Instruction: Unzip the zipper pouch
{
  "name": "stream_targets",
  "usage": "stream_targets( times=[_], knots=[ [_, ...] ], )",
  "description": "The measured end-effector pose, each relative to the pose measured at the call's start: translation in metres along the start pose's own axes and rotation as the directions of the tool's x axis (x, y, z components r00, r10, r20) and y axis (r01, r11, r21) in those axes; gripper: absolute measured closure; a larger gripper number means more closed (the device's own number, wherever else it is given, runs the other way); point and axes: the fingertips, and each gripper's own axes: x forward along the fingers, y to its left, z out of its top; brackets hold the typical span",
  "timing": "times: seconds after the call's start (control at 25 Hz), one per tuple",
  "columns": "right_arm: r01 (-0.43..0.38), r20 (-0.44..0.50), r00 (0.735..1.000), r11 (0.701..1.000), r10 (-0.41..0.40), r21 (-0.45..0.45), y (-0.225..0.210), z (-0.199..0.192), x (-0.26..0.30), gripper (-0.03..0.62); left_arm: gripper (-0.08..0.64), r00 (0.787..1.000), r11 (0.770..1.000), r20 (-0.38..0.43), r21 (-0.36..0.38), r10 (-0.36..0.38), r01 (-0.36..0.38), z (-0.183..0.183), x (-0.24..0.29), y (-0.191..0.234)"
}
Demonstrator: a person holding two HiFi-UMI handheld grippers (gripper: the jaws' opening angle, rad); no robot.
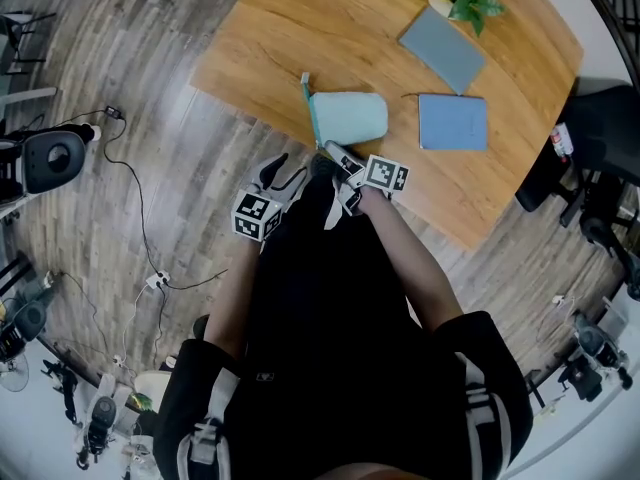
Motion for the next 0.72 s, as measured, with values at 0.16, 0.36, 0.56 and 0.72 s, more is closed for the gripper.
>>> stream_targets(
  times=[0.16,0.36,0.56,0.72],
  knots=[
    [-0.016,0.021,1.0,1.0,0.015,0.024,0.002,0.003,-0.003,0.539,0.344,1.0,1.0,-0.002,-0.002,-0.003,0.003,0.0,-0.002,0.002],
    [-0.055,0.025,0.998,0.998,0.054,0.028,0.011,0.008,-0.008,0.574,0.345,1.0,1.0,-0.005,0.009,-0.023,0.023,0.002,0.005,-0.002],
    [-0.094,0.032,0.995,0.996,0.094,0.002,0.023,0.015,-0.014,0.583,0.345,0.998,0.996,-0.01,0.066,-0.063,0.063,0.009,0.015,-0.011],
    [-0.102,0.033,0.994,0.994,0.103,-0.035,0.034,0.019,-0.02,0.583,0.345,0.995,0.989,-0.007,0.114,-0.095,0.095,0.016,0.018,-0.019]
  ],
)
